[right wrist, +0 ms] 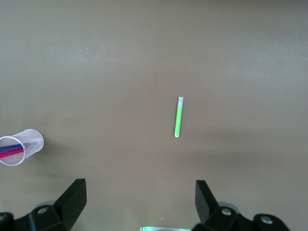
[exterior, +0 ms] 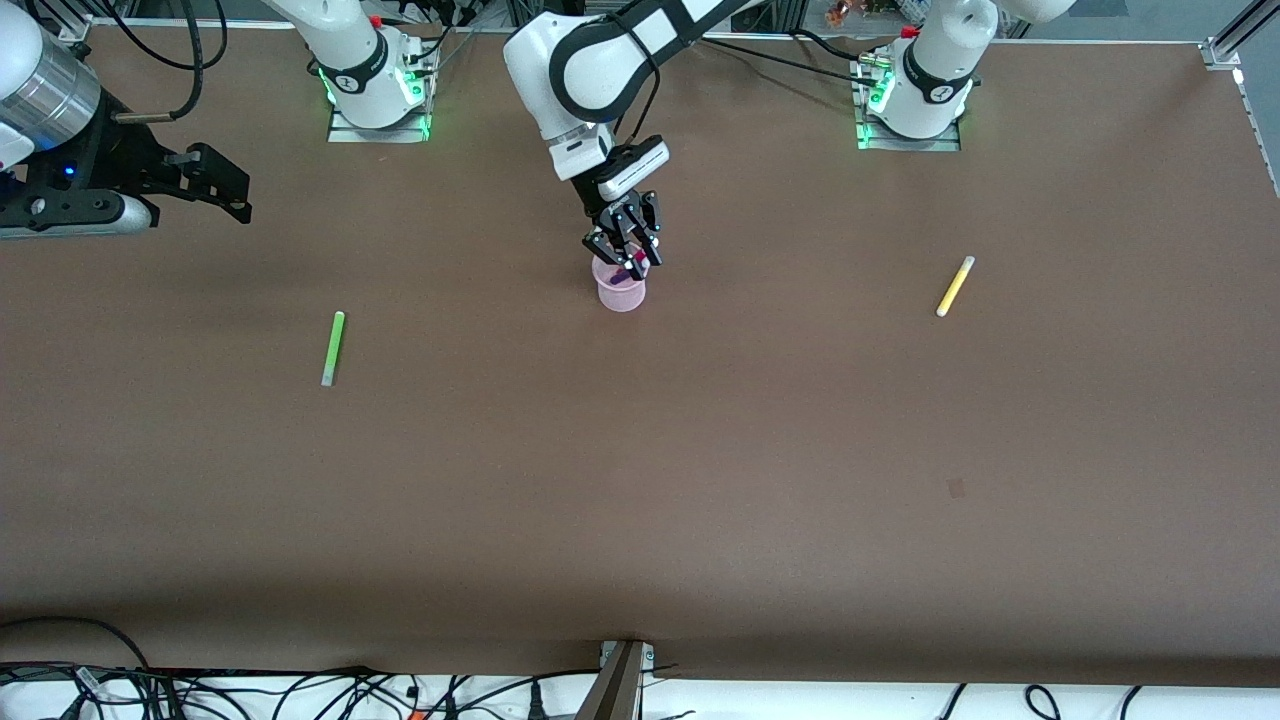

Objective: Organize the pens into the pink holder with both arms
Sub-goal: 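Open the left gripper and raise it away from the holder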

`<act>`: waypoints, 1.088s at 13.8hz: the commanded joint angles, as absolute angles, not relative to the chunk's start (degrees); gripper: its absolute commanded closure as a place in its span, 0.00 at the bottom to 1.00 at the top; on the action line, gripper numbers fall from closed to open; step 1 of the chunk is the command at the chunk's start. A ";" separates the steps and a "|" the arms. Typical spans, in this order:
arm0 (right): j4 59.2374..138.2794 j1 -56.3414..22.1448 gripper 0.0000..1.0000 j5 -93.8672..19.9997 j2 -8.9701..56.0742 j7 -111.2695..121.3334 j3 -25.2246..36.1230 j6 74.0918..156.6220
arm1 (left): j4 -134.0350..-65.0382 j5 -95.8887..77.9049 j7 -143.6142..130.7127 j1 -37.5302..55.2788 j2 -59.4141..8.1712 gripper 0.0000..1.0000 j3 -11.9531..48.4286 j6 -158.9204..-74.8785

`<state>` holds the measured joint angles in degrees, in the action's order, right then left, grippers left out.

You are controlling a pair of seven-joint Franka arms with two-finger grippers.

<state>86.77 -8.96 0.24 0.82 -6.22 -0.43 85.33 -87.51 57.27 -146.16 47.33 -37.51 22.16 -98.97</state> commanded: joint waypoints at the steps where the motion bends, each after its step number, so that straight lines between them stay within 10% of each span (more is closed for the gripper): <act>1: 85.08 -8.70 0.00 0.88 1.58 -5.71 -0.18 85.08 | -86.13 56.44 -142.32 45.28 -35.35 0.00 22.06 -96.86; 15: 85.08 -8.61 0.00 0.88 2.02 -5.71 -0.09 85.43 | -83.94 13.39 -72.74 11.72 -12.58 0.00 22.76 -97.22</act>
